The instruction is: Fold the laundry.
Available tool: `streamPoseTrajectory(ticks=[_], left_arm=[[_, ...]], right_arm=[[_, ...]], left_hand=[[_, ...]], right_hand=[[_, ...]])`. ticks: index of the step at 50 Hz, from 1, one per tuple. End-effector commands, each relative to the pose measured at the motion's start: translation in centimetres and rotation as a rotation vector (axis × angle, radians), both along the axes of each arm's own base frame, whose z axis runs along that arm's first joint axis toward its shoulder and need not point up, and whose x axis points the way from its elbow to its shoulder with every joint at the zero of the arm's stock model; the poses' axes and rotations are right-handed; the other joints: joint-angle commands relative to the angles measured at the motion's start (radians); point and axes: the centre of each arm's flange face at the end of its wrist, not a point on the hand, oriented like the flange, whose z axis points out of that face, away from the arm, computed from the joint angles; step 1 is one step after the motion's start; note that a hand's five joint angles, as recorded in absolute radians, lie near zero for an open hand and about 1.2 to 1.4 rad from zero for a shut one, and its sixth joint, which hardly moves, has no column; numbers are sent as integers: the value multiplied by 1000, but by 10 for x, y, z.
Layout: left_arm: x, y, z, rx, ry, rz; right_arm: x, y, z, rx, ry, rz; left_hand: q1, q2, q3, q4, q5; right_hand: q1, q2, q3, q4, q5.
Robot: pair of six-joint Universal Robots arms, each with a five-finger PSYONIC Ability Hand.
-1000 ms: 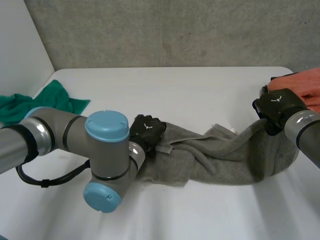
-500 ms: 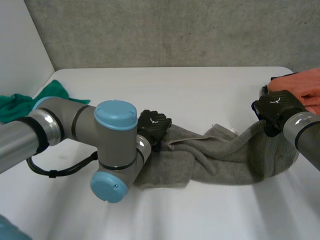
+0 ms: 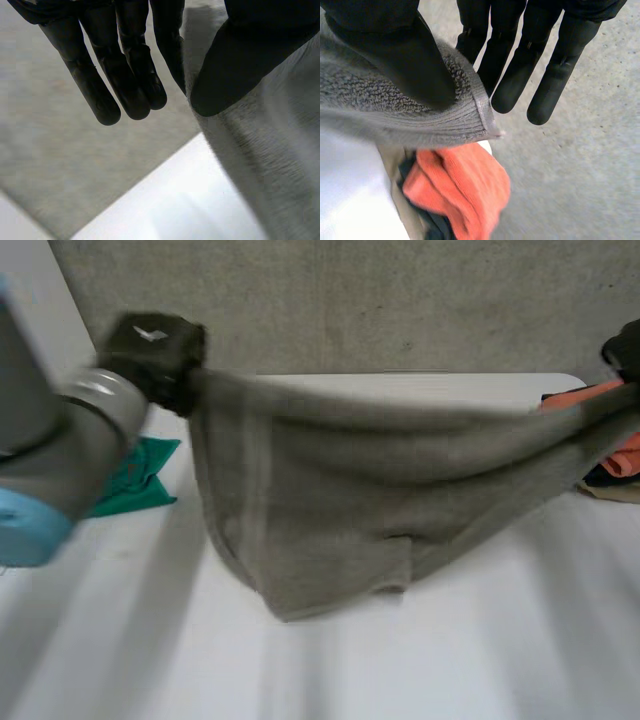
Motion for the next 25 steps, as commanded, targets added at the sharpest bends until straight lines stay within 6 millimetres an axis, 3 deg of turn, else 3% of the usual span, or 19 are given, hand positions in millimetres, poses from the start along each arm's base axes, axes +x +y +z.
streamPoseTrajectory(ticks=[1,3,6,9,14,15,17,18,19,22,25], left_arm=[[42,4,2,72,-38,94],[45,2,-7,105,-47,99],[38,-5,-36,182,-80,72],[29,-28,-65,234,-95,66],[10,-74,-64,120,-40,68],[6,-82,-58,76,-23,65],[-4,-104,-25,-117,52,61],[-6,-109,-13,-182,79,61],[-10,-116,13,-319,134,55],[-11,-124,62,-603,247,64],[-13,-122,89,-799,334,52]], right_arm=[[-6,18,14,57,176,27],[-5,16,8,75,176,35],[3,2,-18,149,191,64],[23,-15,-49,205,203,110],[35,-50,-52,76,209,46],[36,-58,-47,24,205,24],[41,-83,-28,-163,176,-32],[43,-91,-15,-254,154,-49],[49,-101,7,-414,108,-69],[66,-105,53,-733,-21,-67],[79,-95,83,-955,-150,-38]], left_hand=[[253,202,207,198,245],[253,202,207,198,245],[253,202,207,198,245],[253,202,207,198,245],[253,202,207,198,245],[253,202,207,198,245],[253,202,207,198,245],[253,202,207,198,245],[253,202,207,198,245],[253,202,207,198,245],[253,202,207,198,245]], right_hand=[[270,218,204,200,233],[270,218,204,200,233],[270,218,204,200,233],[270,218,204,200,233],[270,218,204,200,233],[270,218,204,200,233],[270,218,204,200,233],[270,218,204,200,233],[270,218,204,200,233],[270,218,204,200,233],[270,218,204,200,233]])
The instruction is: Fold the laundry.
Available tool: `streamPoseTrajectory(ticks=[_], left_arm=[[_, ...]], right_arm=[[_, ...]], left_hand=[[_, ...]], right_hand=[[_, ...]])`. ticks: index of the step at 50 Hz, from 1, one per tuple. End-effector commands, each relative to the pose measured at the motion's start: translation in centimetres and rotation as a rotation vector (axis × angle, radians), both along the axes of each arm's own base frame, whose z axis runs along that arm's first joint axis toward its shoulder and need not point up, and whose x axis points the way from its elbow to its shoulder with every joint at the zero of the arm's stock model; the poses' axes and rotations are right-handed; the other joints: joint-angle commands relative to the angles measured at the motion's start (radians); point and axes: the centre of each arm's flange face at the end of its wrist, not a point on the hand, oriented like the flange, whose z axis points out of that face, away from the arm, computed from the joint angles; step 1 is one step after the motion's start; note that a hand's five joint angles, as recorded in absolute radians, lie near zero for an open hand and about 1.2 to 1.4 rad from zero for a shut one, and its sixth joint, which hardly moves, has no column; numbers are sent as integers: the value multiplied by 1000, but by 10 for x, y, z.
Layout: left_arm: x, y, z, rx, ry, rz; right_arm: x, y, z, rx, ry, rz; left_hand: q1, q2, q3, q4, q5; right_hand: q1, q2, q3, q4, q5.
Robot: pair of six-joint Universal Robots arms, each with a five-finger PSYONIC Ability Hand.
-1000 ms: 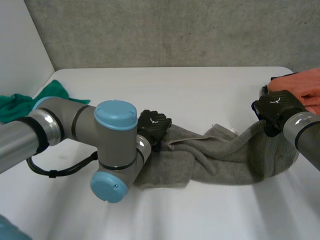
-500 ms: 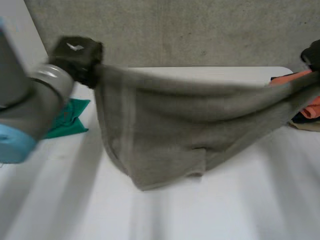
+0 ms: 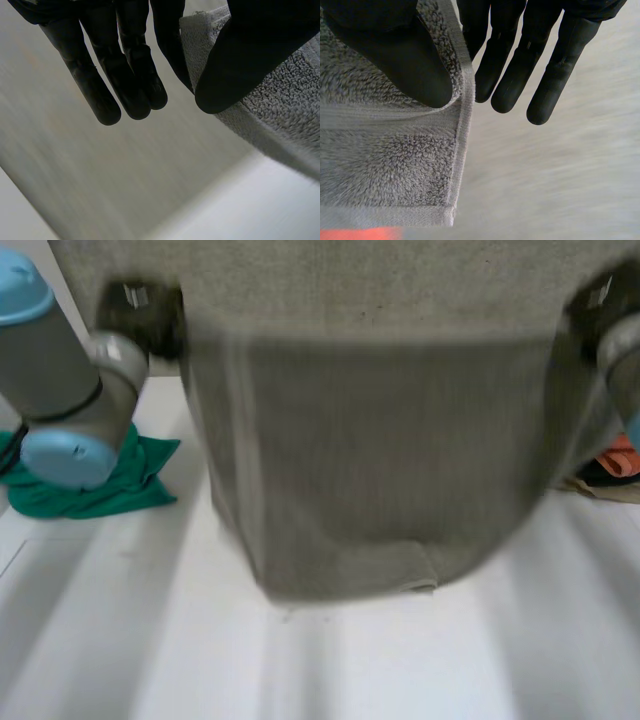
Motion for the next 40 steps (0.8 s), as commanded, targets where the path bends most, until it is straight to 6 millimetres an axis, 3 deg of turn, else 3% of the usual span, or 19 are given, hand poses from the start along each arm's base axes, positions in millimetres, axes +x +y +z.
streamPoseTrajectory(ticks=[1,6,10,11,14,17,21,22,25,26,29,32,36,39,40], left_arm=[[-5,-4,94,-562,215,-5],[-1,3,107,-584,235,7],[3,-3,78,-463,204,12],[6,-5,59,-401,194,10],[15,-3,37,-316,185,9],[21,4,5,-211,163,5],[22,18,-46,-66,96,-36],[23,24,-66,-5,68,-52],[27,34,-94,81,35,-67],[29,41,-109,129,15,-77],[32,53,-130,197,-23,-86],[38,66,-148,260,-80,-76],[51,74,-146,263,-131,-42],[60,75,-139,250,-133,-18],[62,76,-138,247,-132,-15]], right_arm=[[28,4,93,-642,-251,92],[31,23,107,-709,-279,138],[32,23,92,-652,-279,149],[32,22,80,-606,-262,153],[33,19,58,-522,-236,163],[32,17,22,-387,-197,173],[28,16,-33,-200,-159,162],[26,16,-61,-117,-141,154],[24,20,-105,18,-112,144],[23,25,-129,98,-96,140],[21,38,-161,217,-76,147],[21,47,-173,273,-76,164],[19,58,-183,346,-147,175],[13,58,-184,393,-301,154],[10,57,-183,406,-347,143]], left_hand=[[253,200,203,196,245],[253,200,203,196,245],[253,200,203,196,245],[253,200,203,196,245],[253,200,203,196,245],[253,200,203,196,245],[253,200,203,196,245],[253,200,203,196,245],[253,200,203,196,245],[253,200,203,196,245],[253,200,203,196,245],[253,200,203,196,245],[253,200,203,196,245],[253,200,203,196,245],[253,200,203,196,245]], right_hand=[[270,218,203,198,233],[270,218,203,198,233],[270,218,203,198,233],[270,218,203,198,233],[270,218,203,198,233],[270,218,203,198,233],[270,218,203,198,233],[270,218,203,198,233],[270,218,203,198,233],[270,218,203,198,233],[270,218,203,198,233],[270,218,203,198,233],[270,218,203,198,233],[-347,-399,-414,-418,-384],[-453,-505,-520,-525,-490]])
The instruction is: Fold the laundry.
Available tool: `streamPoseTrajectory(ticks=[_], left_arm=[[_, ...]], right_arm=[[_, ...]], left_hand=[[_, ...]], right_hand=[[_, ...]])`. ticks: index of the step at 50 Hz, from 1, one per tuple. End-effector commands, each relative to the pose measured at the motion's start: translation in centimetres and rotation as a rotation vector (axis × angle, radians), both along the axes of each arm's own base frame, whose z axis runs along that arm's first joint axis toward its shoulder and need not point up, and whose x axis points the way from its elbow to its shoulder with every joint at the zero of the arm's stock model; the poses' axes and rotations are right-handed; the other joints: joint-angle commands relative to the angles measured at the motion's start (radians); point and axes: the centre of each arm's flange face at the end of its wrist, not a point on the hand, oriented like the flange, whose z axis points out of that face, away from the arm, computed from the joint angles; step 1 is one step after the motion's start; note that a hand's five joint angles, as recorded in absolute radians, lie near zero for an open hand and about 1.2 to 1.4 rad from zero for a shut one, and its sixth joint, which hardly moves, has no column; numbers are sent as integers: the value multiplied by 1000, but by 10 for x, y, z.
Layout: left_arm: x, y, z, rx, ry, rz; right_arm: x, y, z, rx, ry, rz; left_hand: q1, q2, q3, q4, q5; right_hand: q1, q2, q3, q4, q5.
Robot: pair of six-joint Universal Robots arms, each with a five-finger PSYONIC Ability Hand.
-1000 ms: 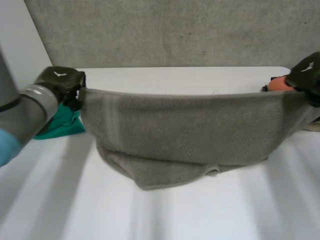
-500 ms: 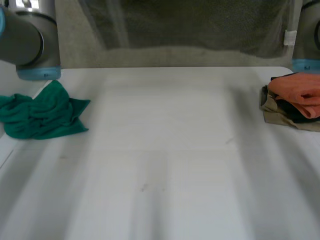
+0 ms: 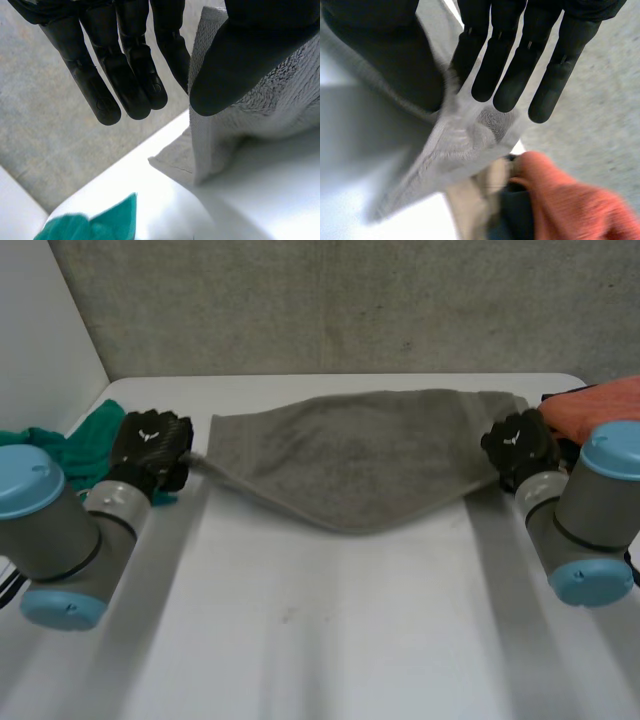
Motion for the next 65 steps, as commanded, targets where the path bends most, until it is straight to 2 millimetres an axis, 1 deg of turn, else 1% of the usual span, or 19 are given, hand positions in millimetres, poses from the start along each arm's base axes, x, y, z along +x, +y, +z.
streamPoseTrajectory(ticks=[1,4,7,9,14,16,17,20,23,26,28,29,31,36,41,46,51,55,65], left_arm=[[18,7,12,-24,-34,42],[18,7,17,-33,-23,46],[20,7,22,-47,-12,51],[22,4,26,-57,-10,58],[25,2,29,-68,-8,69],[25,2,29,-66,-8,71],[25,2,29,-66,-8,71],[25,2,29,-63,-9,71],[25,4,26,-55,-12,71],[25,6,27,-52,-13,69],[26,7,27,-49,-14,69],[26,8,27,-46,-15,69],[26,7,28,-49,-14,69],[26,6,31,-60,-10,71],[24,5,35,-74,-6,66],[22,4,38,-84,-4,62],[22,3,39,-89,-3,62],[21,3,40,-90,-1,60],[21,2,40,-87,11,60]], right_arm=[[-15,3,-2,144,-297,-81],[-26,-1,3,201,-413,-134],[-47,-10,9,261,-536,-224],[-59,-15,7,322,-591,-281],[-67,-17,-8,446,-609,-314],[-69,-18,-8,459,-608,-314],[-71,-20,-9,462,-610,-311],[-72,-20,-8,462,-584,-303],[-73,-18,-8,459,-547,-295],[-72,-15,-10,461,-497,-285],[-72,-12,-14,474,-481,-281],[-72,-11,-15,477,-480,-280],[-72,-7,-16,485,-475,-278],[-69,1,-1,466,-466,-235],[-64,7,-4,482,-458,-207],[-63,2,-8,458,-455,-196],[-62,-4,-24,465,-439,-201],[-52,-4,-31,476,-426,-173],[-47,-16,-39,447,-419,-166]], left_hand=[[253,200,203,196,234],[253,200,203,196,234],[253,200,203,196,234],[253,200,203,196,234],[253,200,203,196,234],[253,200,203,196,234],[253,200,203,196,234],[253,200,203,196,234],[253,200,203,196,234],[253,200,203,196,234],[253,200,203,196,234],[253,200,203,196,234],[253,200,203,196,234],[253,200,203,196,234],[253,200,203,196,234],[253,200,203,196,234],[253,200,203,196,234],[253,200,203,196,234],[253,200,203,196,234]], right_hand=[[-393,-403,-424,-427,-419],[-455,-464,-486,-489,-480],[-484,-494,-516,-518,-510],[-470,-479,-501,-504,-495],[-405,-415,-437,-439,-431],[-326,-336,-357,-360,-352],[-206,-216,-238,-241,-232],[-33,-43,-64,-67,-59],[9,-1,-22,-25,-17],[-70,-79,-101,-104,-96],[-312,-322,-344,-346,-338],[-363,-373,-395,-397,-389],[-396,-406,-427,-430,-422],[-434,-444,-466,-468,-460],[-431,-441,-463,-465,-457],[-399,-409,-430,-433,-425],[-364,-373,-395,-398,-390],[-340,-350,-372,-375,-366],[-255,-265,-287,-289,-281]])
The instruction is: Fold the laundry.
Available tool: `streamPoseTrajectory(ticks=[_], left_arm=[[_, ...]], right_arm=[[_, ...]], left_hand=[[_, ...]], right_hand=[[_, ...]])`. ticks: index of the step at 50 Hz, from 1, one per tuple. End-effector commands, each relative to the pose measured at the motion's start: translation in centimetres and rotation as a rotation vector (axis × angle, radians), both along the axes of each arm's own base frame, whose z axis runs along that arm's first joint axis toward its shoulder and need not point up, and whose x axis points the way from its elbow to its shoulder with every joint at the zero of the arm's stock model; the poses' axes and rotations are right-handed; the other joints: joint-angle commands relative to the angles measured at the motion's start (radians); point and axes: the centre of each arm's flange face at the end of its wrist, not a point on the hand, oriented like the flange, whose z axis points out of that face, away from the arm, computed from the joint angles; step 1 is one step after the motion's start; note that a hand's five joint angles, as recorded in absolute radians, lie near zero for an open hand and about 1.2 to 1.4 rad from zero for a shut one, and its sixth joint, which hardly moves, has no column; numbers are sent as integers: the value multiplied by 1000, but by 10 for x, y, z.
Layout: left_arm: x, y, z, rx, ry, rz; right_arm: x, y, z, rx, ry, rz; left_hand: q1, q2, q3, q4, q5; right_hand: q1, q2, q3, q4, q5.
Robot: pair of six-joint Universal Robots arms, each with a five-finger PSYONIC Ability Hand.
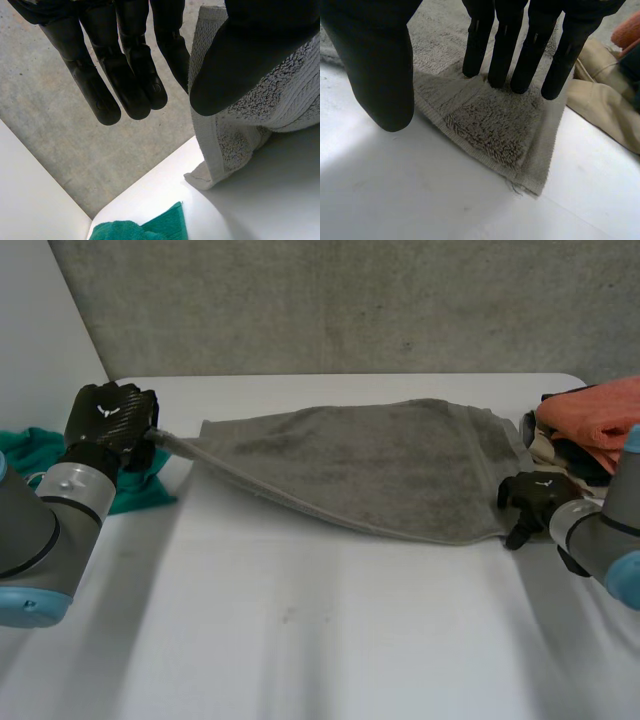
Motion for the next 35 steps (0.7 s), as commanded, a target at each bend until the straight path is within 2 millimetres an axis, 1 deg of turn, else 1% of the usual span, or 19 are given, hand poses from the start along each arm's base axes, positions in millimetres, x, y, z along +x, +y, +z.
streamPoseTrajectory(ticks=[1,5,12,16,19,20,22,25,26,27,29,30,31,33,34,35], left_arm=[[0,-1,0,0,6,0],[0,-1,0,0,6,1],[0,-1,0,2,5,1],[1,-1,0,2,6,3],[1,-1,-1,5,5,4],[2,-1,-1,6,3,6],[1,1,-2,23,-3,5],[2,9,-7,88,-25,2],[2,12,-8,113,-30,0],[4,21,-6,160,-43,0],[8,30,-1,205,-53,6],[11,35,1,229,-59,10],[14,46,3,288,-73,14],[19,58,2,361,-100,18],[22,64,0,404,-120,21],[30,75,-4,481,-176,31]], right_arm=[[2,-9,-3,-31,4,-4],[5,-15,1,-71,3,1],[6,-24,-1,-89,18,6],[6,-31,4,-117,17,4],[5,-34,10,-137,26,-7],[4,-35,13,-146,32,-10],[3,-35,17,-155,48,-12],[3,-27,29,-182,112,0],[2,-20,41,-199,165,7],[1,-14,47,-206,198,16],[-1,-1,58,-207,278,37],[-5,14,64,-187,374,70],[-7,22,65,-166,429,93],[-13,39,66,-112,537,137],[-19,57,66,-44,633,184],[-21,67,65,-8,679,210]], left_hand=[[253,200,203,196,234],[253,200,203,196,234],[253,200,203,196,234],[253,200,203,196,234],[253,200,203,196,234],[253,200,203,196,234],[253,200,203,196,234],[253,200,203,196,234],[253,200,203,196,234],[253,200,203,196,234],[253,200,203,196,234],[253,200,203,196,234],[253,200,203,196,234],[253,200,203,196,234],[253,200,203,196,234],[253,200,203,196,234]], right_hand=[[180,179,174,174,169],[244,244,239,239,234],[335,335,330,330,325],[406,405,400,400,395],[640,640,634,635,629],[773,773,768,768,763],[775,774,769,770,764],[775,774,769,770,764],[775,774,769,770,764],[775,774,769,770,764],[775,774,769,770,764],[775,774,769,770,764],[775,774,769,770,764],[775,774,769,770,764],[775,774,769,770,764],[775,774,769,770,764]])
